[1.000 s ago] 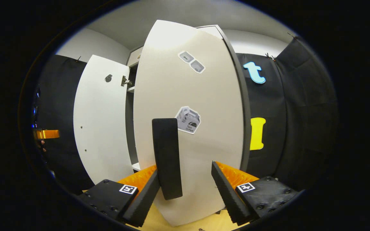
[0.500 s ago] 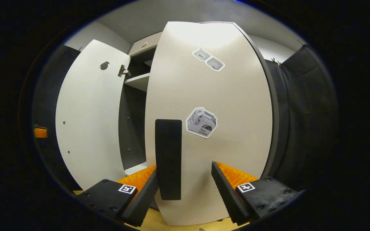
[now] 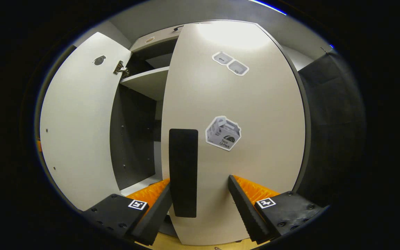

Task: Grab one shoe with the right hand and put it into the shoe cabinet, grab the other shoe with the left hand and put it into the shoe cabinet; then close the right door with the right hand and the left door with the left hand.

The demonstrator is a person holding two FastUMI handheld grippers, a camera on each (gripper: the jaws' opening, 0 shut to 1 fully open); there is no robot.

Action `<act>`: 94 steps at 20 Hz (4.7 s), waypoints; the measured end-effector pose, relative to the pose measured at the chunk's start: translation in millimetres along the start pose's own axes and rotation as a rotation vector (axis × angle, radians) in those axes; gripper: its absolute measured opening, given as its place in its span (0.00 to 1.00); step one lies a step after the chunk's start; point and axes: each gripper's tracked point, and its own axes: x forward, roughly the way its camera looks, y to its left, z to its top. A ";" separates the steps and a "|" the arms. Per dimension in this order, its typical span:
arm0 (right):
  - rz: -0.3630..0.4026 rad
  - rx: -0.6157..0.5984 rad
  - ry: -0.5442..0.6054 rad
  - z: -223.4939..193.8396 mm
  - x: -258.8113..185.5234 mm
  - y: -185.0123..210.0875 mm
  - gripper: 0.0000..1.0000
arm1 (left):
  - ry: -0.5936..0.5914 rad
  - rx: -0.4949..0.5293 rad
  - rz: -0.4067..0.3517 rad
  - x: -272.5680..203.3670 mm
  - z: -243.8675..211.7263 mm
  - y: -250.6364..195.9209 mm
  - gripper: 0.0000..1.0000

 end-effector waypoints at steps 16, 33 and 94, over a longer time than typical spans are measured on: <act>-0.006 0.018 -0.064 28.1 -47.7 -3.9 0.98 | 0.016 -0.062 -0.144 18.2 -5.3 -29.8 0.91; 0.009 -0.066 -0.090 48.4 -117.7 -88.7 0.98 | -0.003 -0.061 -0.222 83.3 -10.2 -151.3 0.92; 0.104 -0.028 -0.031 43.1 -182.3 -61.2 0.98 | -0.049 0.007 -0.090 51.5 4.9 -195.4 0.99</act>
